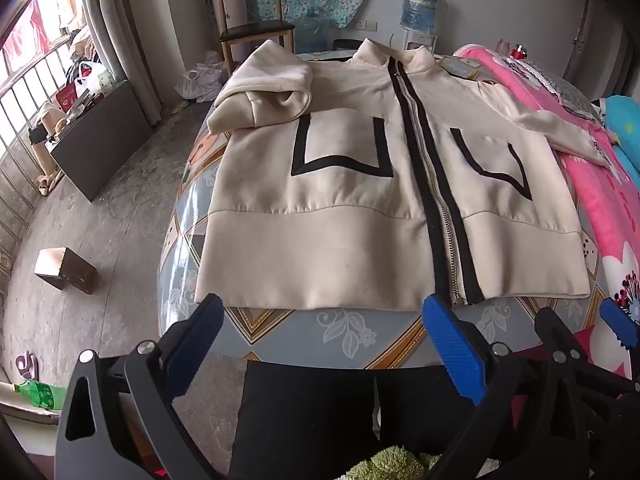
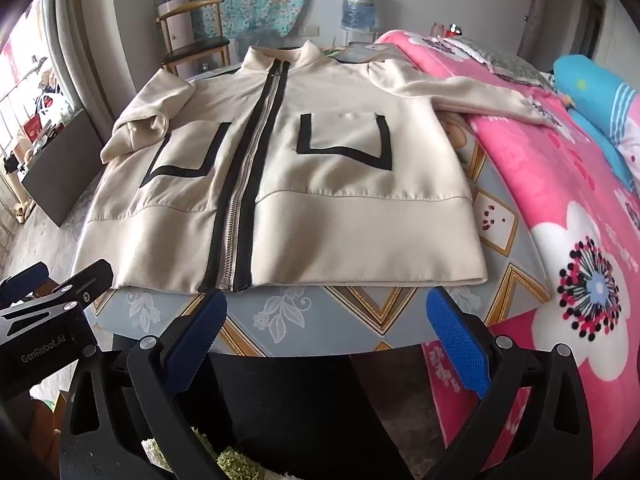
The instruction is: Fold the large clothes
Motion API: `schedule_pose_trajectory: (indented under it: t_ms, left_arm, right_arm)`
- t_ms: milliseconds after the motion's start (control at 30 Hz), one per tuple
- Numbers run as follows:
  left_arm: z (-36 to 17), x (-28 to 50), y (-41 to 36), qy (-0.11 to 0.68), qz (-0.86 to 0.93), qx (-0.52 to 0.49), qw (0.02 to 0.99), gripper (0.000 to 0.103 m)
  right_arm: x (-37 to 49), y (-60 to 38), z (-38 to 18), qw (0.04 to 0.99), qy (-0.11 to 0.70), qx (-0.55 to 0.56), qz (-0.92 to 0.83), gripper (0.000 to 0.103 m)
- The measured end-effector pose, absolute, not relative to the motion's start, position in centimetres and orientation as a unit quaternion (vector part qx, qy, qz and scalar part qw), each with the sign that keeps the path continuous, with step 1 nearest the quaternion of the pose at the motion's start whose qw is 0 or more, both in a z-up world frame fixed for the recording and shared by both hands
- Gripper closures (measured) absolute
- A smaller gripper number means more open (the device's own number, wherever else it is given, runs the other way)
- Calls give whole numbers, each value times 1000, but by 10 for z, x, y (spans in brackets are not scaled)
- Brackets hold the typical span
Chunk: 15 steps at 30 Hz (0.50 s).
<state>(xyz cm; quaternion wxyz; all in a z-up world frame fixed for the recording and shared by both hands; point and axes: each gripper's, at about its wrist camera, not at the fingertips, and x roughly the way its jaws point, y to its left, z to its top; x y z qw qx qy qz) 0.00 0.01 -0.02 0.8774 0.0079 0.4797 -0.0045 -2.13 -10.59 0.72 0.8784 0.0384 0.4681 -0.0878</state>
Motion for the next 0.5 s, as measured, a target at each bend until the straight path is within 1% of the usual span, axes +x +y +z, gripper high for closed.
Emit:
schedule_pose_trajectory:
  t_ms: [500]
  left_arm:
    - [-2,2,7,488,-5,0,873,5]
  right_arm:
    - [-20,-101,7,877,470,41,-90,6]
